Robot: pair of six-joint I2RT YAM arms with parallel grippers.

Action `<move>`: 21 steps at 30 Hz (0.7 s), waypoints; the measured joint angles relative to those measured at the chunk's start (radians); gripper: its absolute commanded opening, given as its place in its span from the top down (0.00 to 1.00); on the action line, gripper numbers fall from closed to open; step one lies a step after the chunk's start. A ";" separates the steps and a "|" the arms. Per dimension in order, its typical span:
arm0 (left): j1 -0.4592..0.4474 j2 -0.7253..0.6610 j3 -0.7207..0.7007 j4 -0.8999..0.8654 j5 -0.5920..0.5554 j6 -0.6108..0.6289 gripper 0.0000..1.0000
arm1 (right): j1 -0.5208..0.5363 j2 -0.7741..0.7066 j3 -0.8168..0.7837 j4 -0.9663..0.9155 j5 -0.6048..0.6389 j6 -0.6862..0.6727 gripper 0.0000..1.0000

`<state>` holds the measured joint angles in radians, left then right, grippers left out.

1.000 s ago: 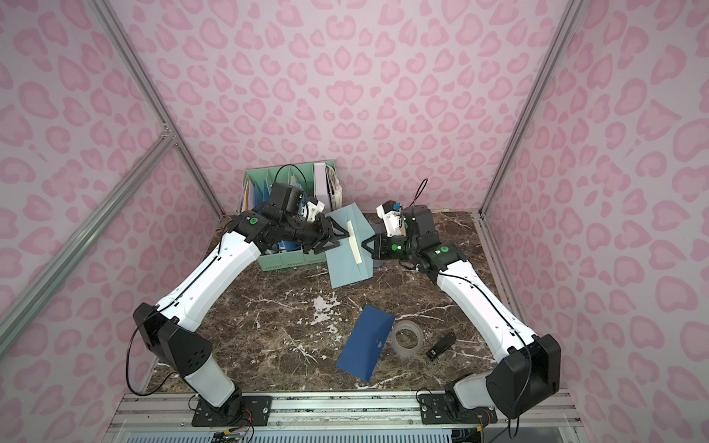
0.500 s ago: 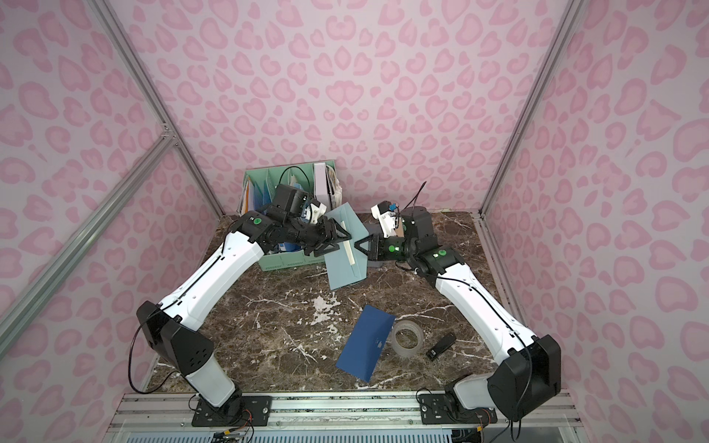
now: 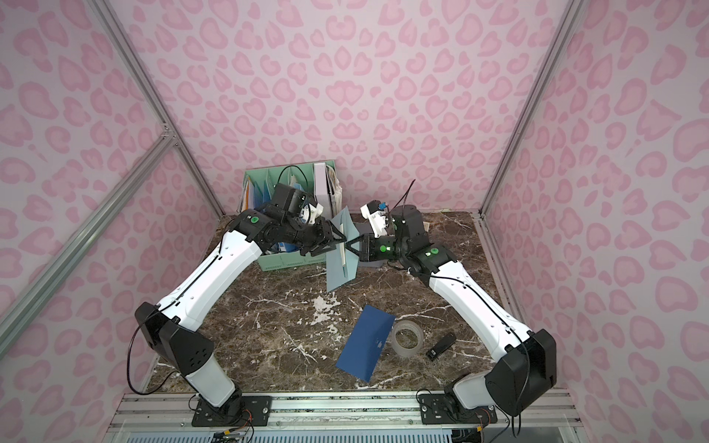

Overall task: Take the letter paper out of the envelope
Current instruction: Take out the letter paper from the envelope.

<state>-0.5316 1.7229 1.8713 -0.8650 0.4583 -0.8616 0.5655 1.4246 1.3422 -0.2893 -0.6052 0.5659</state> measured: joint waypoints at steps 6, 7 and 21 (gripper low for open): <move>-0.002 0.038 0.064 -0.067 -0.026 0.030 0.53 | 0.016 0.031 0.074 -0.058 0.019 -0.045 1.00; -0.003 0.048 0.084 -0.085 -0.032 0.036 0.53 | 0.021 0.039 0.093 -0.070 0.023 -0.058 1.00; -0.013 0.093 0.161 -0.190 -0.079 0.083 0.74 | 0.058 0.105 0.189 -0.205 0.084 -0.212 1.00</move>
<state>-0.5442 1.8160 2.0319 -1.0550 0.3798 -0.7784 0.6235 1.5295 1.5311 -0.4942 -0.5213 0.3534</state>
